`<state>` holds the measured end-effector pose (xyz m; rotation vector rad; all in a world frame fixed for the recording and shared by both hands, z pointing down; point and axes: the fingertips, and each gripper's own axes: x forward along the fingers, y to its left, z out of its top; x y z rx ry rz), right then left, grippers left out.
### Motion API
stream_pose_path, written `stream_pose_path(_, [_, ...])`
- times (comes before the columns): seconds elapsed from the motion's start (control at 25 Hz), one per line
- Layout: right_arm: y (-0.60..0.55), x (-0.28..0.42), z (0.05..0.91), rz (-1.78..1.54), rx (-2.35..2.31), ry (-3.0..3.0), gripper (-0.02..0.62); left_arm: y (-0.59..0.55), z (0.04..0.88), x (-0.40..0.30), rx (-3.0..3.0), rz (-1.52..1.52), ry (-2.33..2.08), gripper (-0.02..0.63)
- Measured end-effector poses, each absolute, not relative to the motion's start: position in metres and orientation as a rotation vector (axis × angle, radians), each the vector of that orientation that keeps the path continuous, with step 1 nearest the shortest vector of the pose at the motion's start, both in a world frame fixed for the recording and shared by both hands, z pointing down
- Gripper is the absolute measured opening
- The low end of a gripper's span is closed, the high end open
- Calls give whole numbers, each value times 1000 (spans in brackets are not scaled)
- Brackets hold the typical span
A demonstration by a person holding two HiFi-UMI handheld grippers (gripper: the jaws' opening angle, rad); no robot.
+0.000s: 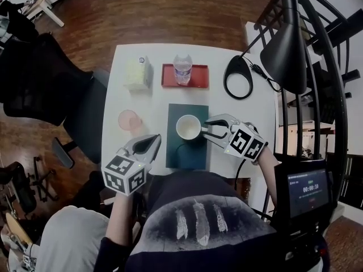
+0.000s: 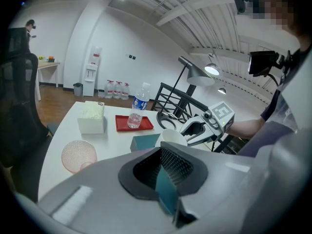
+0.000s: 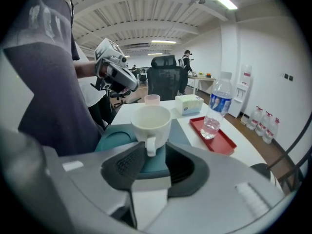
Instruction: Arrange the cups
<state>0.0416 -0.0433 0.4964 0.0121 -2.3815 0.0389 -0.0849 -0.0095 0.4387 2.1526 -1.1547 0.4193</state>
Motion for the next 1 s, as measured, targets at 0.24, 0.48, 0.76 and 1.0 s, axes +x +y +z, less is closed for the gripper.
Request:
stream_pose_path(0.24, [-67,63,446,91,158,-2474,150,-8,441,-85,2160,423,-1141,15])
stream_pose_path(0.48, [-98,62,402,119,310,-2597,3,-16,440,-83,2180,427,-1131,15])
stream_pose_path(0.76, [-85,50,405,214,239,-2645,2,-24,429,-84,2178,322,-1125,15])
stream_pose_path(1.0, [-90,52,405,238,302,-2662,2,-33,411,-87,2194,209,-1120,15])
